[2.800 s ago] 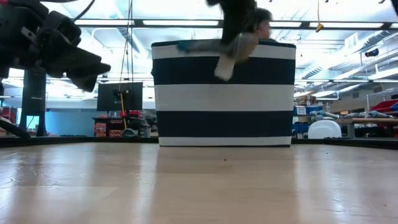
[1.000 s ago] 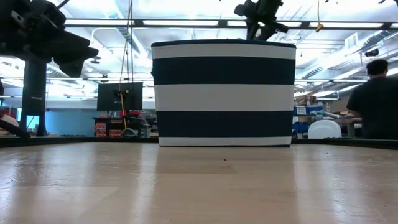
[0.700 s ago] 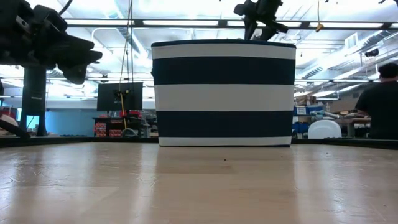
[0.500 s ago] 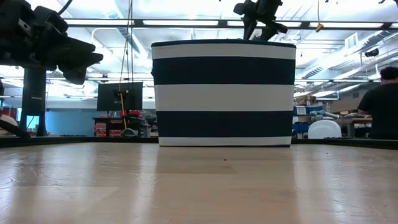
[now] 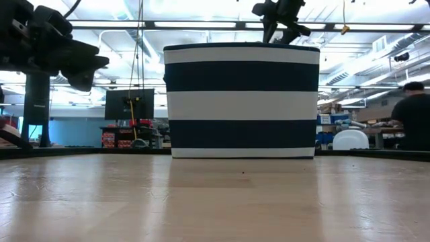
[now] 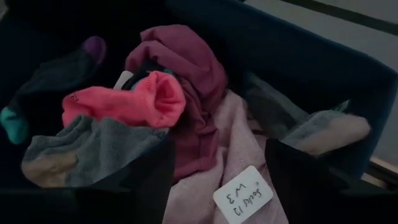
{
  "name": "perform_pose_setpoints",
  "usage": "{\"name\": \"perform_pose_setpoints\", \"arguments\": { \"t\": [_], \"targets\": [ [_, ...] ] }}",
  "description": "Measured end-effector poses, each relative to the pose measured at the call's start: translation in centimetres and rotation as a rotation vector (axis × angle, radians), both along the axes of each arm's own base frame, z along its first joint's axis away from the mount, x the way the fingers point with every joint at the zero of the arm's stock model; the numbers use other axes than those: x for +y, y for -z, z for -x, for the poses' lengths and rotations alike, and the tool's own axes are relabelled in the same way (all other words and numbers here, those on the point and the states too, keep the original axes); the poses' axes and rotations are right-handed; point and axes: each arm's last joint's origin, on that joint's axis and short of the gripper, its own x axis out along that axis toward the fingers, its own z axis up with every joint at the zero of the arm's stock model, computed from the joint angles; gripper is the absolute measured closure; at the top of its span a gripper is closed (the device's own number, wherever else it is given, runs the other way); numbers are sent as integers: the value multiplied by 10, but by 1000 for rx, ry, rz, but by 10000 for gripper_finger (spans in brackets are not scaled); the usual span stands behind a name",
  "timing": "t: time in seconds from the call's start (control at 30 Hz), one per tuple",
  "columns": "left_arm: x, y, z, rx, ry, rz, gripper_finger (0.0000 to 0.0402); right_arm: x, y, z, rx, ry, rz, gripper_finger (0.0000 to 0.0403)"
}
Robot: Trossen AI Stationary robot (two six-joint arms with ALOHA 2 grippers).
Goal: Sort clothes
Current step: Return to Home Position
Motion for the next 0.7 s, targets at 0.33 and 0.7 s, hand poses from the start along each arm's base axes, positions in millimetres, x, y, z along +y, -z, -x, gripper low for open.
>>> {"name": "perform_pose_setpoints", "arguments": {
  "t": [0.33,0.7],
  "targets": [
    [-1,0,0,4,30,15,255,36,-13,-24,-98,-227,75,308],
    [-1,0,0,3,34,15,255,107,-13,-58,-118,-552,148,396]
  ]
}}
